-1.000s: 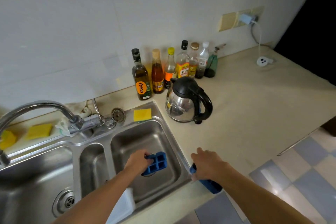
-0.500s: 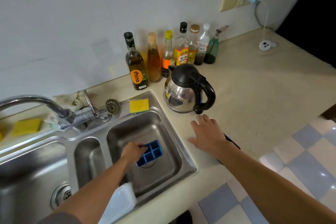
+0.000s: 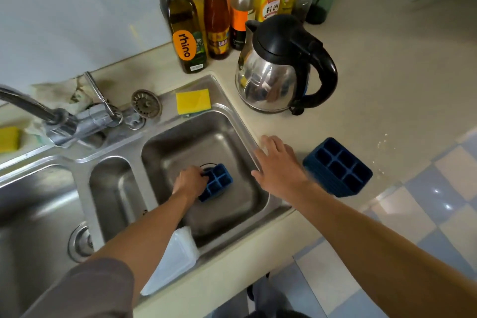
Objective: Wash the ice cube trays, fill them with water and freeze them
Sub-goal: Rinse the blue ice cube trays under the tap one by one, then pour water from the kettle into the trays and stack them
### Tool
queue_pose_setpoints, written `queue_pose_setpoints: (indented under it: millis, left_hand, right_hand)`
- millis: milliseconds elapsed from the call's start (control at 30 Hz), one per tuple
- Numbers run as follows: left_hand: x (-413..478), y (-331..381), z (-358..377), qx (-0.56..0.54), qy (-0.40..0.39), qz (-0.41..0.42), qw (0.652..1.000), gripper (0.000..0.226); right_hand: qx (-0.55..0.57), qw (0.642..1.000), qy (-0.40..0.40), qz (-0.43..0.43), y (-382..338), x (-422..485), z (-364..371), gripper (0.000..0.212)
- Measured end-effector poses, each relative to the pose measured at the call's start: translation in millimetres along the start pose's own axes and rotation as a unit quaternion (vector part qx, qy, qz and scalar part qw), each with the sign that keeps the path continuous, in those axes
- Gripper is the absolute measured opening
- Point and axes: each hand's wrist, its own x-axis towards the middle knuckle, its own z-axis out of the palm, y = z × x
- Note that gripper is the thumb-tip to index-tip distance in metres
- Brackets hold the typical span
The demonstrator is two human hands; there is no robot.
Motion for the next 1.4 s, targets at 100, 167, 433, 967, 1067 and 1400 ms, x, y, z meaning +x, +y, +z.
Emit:
queue_pose_setpoints:
  millis: [100,167,433,967,1067,1400]
  left_hand:
    - [8,3,3,0.054,0.006,0.014,0.998,0.025]
    - [12,5,4,0.079,-0.001,0.01,0.997,0.027]
    - [23,2,6,0.093,0.004,0.008,0.996,0.025]
    - [33,1,8,0.217,-0.01,0.024,0.976,0.027]
    - [32,4,7,0.189,-0.002,0.02,0.982,0.025]
    - [20,15,-5,0.131,0.017,0.005,0.991,0.026]
  right_hand:
    - [0.016,1.0,-0.011,0.016,-5,-1,5,0.064]
    - [0.02,0.999,-0.017,0.021,-6,-1,6,0.068]
    - [0.013,1.0,-0.017,0.014,-5,-1,6,0.066]
    - [-0.014,0.999,-0.038,0.019,-9,-1,12,0.08]
    - [-0.022,0.999,-0.038,0.018,-9,0,11,0.081]
    - [-0.025,0.999,-0.035,0.011,-8,0,12,0.083]
